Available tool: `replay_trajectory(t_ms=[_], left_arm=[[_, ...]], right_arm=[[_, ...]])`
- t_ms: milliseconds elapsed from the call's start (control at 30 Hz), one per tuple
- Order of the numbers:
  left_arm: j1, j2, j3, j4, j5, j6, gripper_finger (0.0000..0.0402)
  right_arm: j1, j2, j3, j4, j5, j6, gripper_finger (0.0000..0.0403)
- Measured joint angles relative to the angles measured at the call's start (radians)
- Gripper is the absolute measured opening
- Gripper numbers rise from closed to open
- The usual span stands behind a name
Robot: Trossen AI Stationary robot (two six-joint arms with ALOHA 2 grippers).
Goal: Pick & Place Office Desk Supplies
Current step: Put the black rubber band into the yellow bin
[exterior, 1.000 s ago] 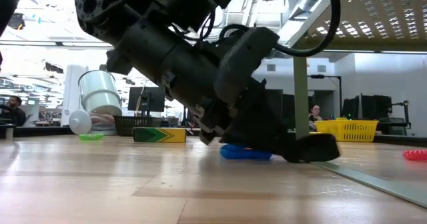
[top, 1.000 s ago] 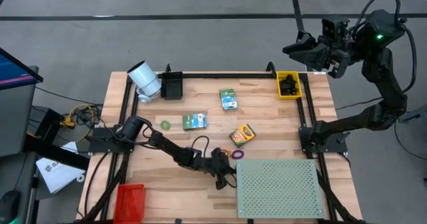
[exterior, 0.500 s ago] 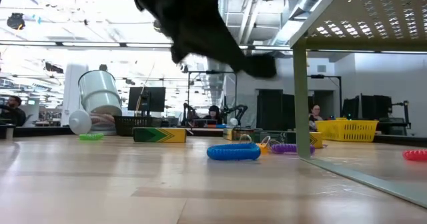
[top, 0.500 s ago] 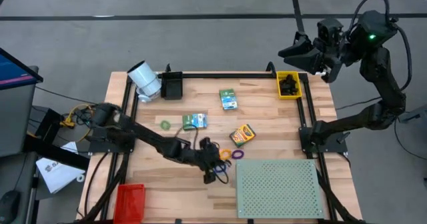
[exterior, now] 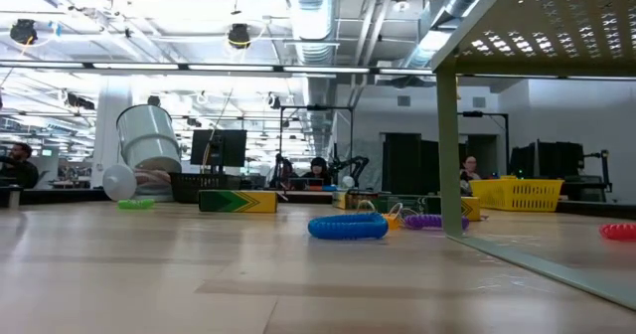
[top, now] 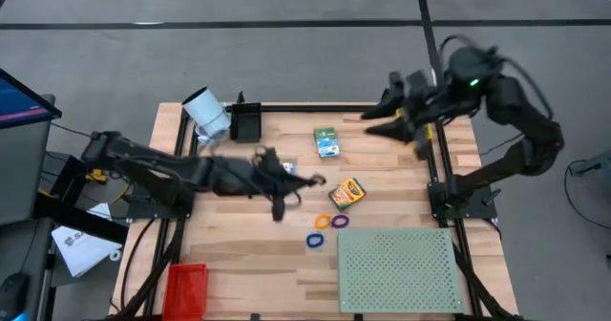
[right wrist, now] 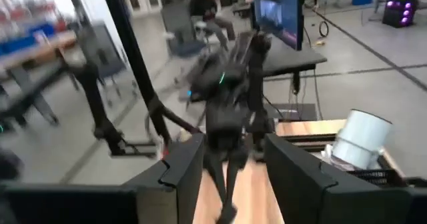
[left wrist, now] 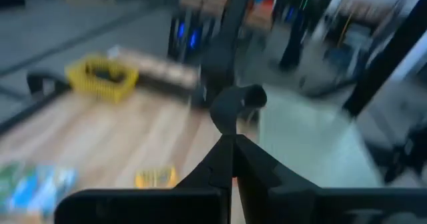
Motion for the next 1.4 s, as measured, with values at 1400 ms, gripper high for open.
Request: replay_trajectory(t_ms=[1400], left_arm=[[0.199,-0.141,0.001,0.321,0.359,0.041,0.0]], right_arm=[[0.252,0.252,0.0,0.223,0.577,-0.128,0.011]])
